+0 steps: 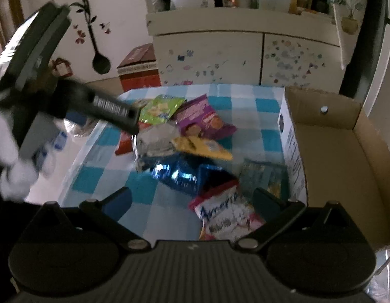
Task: Organize snacks
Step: 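Grasp the Amerio packet with the right gripper while the left gripper reaches for the blue foil bag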
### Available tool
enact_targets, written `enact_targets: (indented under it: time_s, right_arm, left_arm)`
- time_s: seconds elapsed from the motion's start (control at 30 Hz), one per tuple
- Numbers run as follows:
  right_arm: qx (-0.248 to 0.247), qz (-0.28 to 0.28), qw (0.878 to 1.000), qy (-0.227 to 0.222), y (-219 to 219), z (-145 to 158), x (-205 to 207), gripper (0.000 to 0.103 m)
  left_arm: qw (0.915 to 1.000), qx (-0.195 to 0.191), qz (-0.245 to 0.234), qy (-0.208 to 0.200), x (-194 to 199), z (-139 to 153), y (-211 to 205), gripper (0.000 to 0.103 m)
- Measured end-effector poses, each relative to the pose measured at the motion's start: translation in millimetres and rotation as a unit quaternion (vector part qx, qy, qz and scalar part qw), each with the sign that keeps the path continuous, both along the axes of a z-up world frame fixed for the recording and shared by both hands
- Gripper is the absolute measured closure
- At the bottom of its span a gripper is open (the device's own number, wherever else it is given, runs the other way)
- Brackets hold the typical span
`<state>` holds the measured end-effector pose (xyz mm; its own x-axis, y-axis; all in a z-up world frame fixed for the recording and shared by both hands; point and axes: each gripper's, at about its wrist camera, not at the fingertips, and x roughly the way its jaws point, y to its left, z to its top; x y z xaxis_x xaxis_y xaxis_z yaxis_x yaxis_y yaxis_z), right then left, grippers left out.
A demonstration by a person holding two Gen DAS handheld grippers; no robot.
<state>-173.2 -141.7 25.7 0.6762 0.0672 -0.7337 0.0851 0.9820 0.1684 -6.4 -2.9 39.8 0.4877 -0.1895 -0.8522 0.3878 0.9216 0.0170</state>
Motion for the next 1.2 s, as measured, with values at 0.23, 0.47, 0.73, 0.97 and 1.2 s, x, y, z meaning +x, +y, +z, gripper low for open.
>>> enact_targets:
  time_s: [0.23, 0.47, 0.73, 0.97, 1.2]
  right_arm:
    - [-0.012, 0.012, 1.000, 0.014, 7, -19, -4, 0.008]
    - [-0.011, -0.034, 0.999, 0.015, -5, -36, 10, 0.009]
    - [0.001, -0.098, 0.994, 0.046, -24, -55, 31, 0.008]
    - [0.063, -0.038, 0.995, 0.065, -5, -62, 39, 0.006]
    - [0.095, 0.054, 0.993, 0.049, 10, -51, 30, 0.007]
  left_arm:
    - [0.9996, -0.025, 0.010, 0.005, 1, 4, -3, 0.003]
    - [0.9988, -0.041, 0.023, 0.015, 6, 2, -5, 0.003]
    - [0.9983, -0.049, 0.019, 0.026, 7, -3, -17, 0.002]
    - [0.9979, -0.050, 0.026, 0.030, 10, -8, -22, 0.002]
    - [0.9975, -0.055, 0.029, 0.035, 13, -10, -21, 0.002]
